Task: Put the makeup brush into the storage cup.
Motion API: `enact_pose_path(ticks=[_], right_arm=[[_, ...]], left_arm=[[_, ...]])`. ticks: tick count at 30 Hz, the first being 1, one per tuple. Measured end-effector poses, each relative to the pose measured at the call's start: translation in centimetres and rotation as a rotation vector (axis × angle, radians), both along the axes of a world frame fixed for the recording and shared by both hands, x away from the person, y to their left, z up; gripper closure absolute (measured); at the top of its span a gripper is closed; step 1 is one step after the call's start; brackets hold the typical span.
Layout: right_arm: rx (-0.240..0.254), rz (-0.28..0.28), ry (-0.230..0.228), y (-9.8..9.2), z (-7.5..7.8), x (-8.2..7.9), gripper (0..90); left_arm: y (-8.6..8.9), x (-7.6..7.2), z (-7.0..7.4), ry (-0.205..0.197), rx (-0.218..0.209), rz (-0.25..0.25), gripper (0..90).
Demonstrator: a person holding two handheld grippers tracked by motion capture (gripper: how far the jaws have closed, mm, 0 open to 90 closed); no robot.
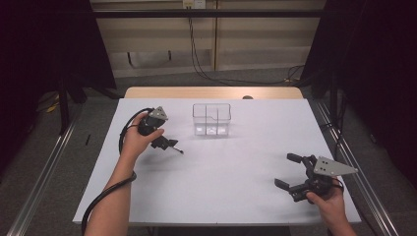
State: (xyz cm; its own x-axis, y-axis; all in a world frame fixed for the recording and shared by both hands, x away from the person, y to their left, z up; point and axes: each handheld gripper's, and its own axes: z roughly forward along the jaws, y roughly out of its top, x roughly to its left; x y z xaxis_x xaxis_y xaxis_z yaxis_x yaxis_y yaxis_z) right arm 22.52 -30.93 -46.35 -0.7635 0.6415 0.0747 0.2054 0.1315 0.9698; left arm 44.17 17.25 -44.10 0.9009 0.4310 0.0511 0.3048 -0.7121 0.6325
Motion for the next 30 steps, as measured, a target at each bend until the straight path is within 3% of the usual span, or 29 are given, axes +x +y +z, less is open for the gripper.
enact_pose_path(ticks=[2, 9, 12, 30], right_arm=[[-0.001, 0.001, 0.0, 0.0, 0.0, 0.0, 0.0], [0.0, 0.002, 0.0, -0.1, 0.0, 0.0, 0.0], [-0.001, 0.004, 0.0, -0.1, 0.0, 0.0, 0.0], [-0.002, 0.005, 0.002, -0.1, -0.1, 0.0, 0.0]], left_arm=[[-0.2, 0.1, -0.1, 0.013, 0.001, 0.011, 0.0], [-0.5, 0.5, 0.0, 0.054, 0.062, -0.01, 0.0], [-0.8, 0.7, 0.0, 0.071, 0.116, -0.041, 0.0], [-1.3, 1.1, -0.6, 0.104, 0.21, -0.064, 0.0]])
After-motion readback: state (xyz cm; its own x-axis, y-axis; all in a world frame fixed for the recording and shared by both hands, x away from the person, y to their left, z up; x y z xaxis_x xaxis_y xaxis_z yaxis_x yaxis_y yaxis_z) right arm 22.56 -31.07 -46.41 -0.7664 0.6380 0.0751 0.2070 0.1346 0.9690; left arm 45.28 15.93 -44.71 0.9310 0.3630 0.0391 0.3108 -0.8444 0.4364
